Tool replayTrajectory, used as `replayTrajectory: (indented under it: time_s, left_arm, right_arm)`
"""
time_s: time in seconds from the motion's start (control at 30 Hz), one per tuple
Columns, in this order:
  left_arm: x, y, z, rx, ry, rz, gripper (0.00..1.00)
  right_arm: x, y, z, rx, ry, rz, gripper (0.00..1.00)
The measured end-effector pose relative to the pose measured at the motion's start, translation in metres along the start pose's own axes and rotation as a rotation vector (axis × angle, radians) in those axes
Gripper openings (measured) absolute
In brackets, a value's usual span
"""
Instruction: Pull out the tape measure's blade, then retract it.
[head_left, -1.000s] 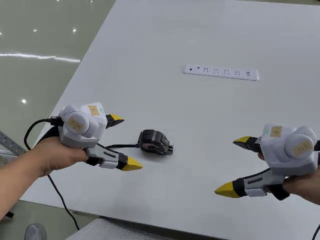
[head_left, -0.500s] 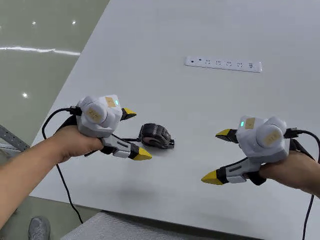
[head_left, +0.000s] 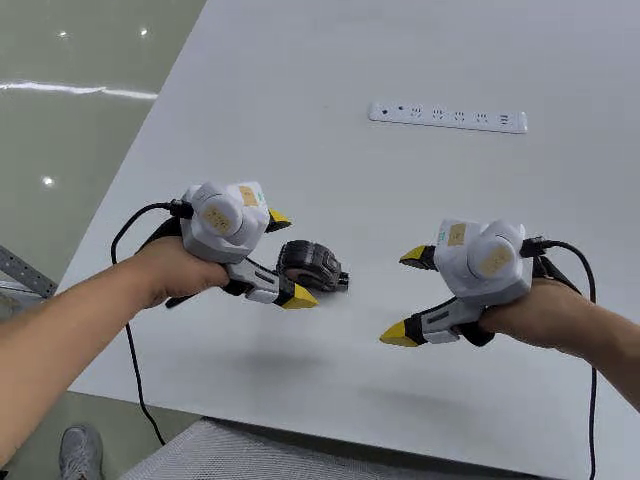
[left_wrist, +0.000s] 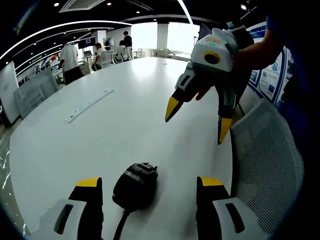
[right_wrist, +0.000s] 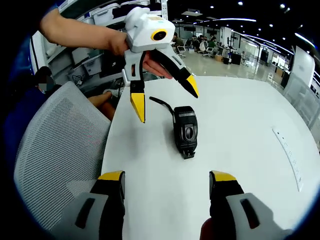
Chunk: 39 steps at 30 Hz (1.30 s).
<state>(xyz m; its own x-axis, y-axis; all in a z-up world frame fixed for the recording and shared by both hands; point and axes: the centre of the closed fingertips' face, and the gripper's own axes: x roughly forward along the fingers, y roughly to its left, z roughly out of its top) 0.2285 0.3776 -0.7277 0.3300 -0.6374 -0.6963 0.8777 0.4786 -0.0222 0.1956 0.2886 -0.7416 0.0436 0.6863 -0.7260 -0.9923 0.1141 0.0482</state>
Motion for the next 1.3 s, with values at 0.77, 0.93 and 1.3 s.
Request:
replayTrajectory:
  time_s: [0.77, 0.93, 1.3]
  left_arm:
    - [0.023, 0.006, -0.008, 0.139, 0.1, -0.017, 0.62]
    - [0.033, 0.009, -0.017, 0.185, 0.134, -0.035, 0.61]
    - [0.044, 0.022, -0.026, 0.195, 0.149, -0.043, 0.54]
  right_arm:
    - [0.044, -0.021, -0.004, -0.046, 0.029, 0.025, 0.52]
    - [0.053, -0.027, -0.005, -0.048, 0.031, 0.024, 0.47]
    - [0.074, -0.038, -0.01, -0.056, 0.041, 0.03, 0.37]
